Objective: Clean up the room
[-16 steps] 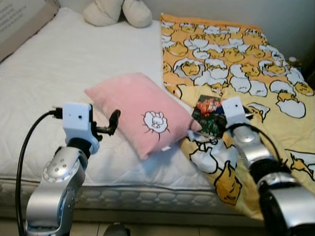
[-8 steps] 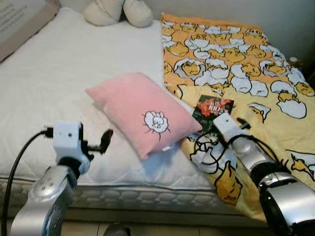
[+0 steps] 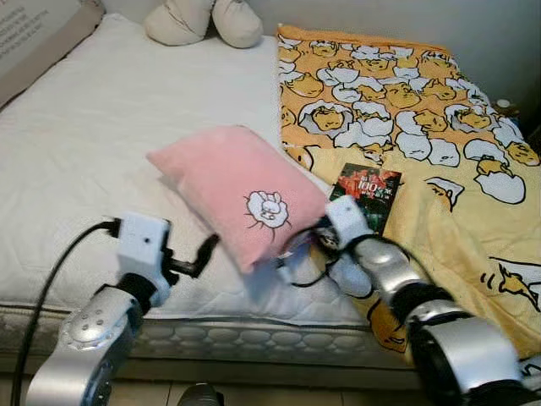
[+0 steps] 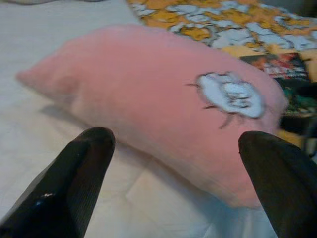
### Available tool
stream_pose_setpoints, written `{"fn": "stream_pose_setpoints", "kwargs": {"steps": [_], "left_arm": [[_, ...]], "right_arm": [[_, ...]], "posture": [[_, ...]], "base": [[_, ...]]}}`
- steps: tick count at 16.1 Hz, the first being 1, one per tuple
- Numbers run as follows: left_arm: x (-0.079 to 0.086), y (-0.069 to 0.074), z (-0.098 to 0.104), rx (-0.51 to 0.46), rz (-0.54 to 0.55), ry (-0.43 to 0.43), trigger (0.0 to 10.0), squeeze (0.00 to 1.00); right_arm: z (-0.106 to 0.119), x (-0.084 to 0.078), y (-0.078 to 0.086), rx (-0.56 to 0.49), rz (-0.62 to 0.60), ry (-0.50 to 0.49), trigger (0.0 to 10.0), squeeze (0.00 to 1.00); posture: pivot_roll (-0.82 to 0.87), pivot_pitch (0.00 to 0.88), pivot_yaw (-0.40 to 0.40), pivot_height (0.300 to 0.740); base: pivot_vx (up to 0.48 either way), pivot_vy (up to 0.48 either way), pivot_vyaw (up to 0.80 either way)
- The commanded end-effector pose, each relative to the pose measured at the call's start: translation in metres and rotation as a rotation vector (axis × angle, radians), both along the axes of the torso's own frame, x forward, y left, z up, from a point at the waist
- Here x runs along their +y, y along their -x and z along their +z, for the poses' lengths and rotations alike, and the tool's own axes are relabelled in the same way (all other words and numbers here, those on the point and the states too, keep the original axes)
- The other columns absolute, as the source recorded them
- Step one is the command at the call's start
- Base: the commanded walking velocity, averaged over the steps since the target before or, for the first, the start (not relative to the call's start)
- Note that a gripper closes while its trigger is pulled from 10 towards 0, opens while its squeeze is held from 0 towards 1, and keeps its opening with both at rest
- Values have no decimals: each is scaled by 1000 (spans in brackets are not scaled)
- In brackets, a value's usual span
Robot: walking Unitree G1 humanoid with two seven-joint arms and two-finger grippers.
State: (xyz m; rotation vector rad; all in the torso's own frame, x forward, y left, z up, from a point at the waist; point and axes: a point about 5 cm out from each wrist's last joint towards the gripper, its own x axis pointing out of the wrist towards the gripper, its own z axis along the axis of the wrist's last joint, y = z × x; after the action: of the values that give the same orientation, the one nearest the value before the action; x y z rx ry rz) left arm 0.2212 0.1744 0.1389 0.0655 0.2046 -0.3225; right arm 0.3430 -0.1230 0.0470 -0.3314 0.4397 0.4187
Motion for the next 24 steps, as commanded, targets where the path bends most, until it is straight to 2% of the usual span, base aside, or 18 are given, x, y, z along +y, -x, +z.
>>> {"fn": "stream_pose_setpoints", "kwargs": {"steps": [1,2,3,4,5,7,8,9,11,12,16,18,19,21,23,24], "left_arm": [[-3,0,-1,2,-22,-4,10000,0],[-3,-1,-1,2,-28,2,10000,0],[-3,-1,-1,3,-30,3,10000,0],[-2,-2,-1,3,-38,-1,10000,0],[-2,-1,-1,2,-40,-3,10000,0],[-1,-1,-2,5,-44,-4,10000,0],[-1,0,-2,7,-46,-4,10000,0],[-1,1,-2,11,-50,-7,10000,0],[2,2,-3,17,-47,-14,10000,0],[3,1,-4,17,-44,-17,10000,0],[8,0,-3,9,-22,-46,10000,0],[18,-4,-3,2,25,-84,10000,0],[26,-9,-4,2,67,-137,10000,0],[31,-14,0,-23,107,-140,10000,0],[33,-18,10,-72,142,-108,10000,0],[29,-13,13,-88,104,-129,10000,0]], "right_arm": [[7,6,-4,-10,15,-76,10000,0],[7,24,0,9,69,-162,10000,0],[7,34,1,18,96,-203,10000,0],[12,61,6,40,168,-358,10000,0],[14,67,7,44,184,-397,10000,0],[27,96,11,57,257,-570,10000,0],[33,104,12,53,277,-615,10000,0],[47,115,13,41,309,-702,10000,0],[64,116,9,30,306,-794,10000,0],[66,114,9,27,315,-794,10000,0],[49,90,16,50,288,-702,10000,0],[56,80,20,10,266,-719,10000,0],[66,73,24,-19,251,-739,10000,0],[70,75,33,-6,303,-759,10000,0],[67,77,42,20,355,-742,10000,0],[55,66,43,-4,313,-626,10000,0]], "posture": [[246,24,-61,740],[242,24,-60,740],[239,23,-58,740],[237,25,-55,740],[237,25,-55,740],[236,28,-53,740],[238,29,-53,740],[237,28,-53,740],[237,26,-56,740],[237,26,-56,740],[245,14,-72,740],[245,8,-74,740],[237,0,-75,740],[228,0,-71,740],[223,0,-66,740],[224,0,-57,740]], "base": [[0,0,0],[0,0,0],[0,0,0],[0,0,0],[0,0,0],[0,0,0],[0,0,0],[0,0,0],[0,0,0],[0,0,0],[0,0,0],[0,0,0],[0,0,0],[0,0,0],[0,0,0],[0,0,0]]}}
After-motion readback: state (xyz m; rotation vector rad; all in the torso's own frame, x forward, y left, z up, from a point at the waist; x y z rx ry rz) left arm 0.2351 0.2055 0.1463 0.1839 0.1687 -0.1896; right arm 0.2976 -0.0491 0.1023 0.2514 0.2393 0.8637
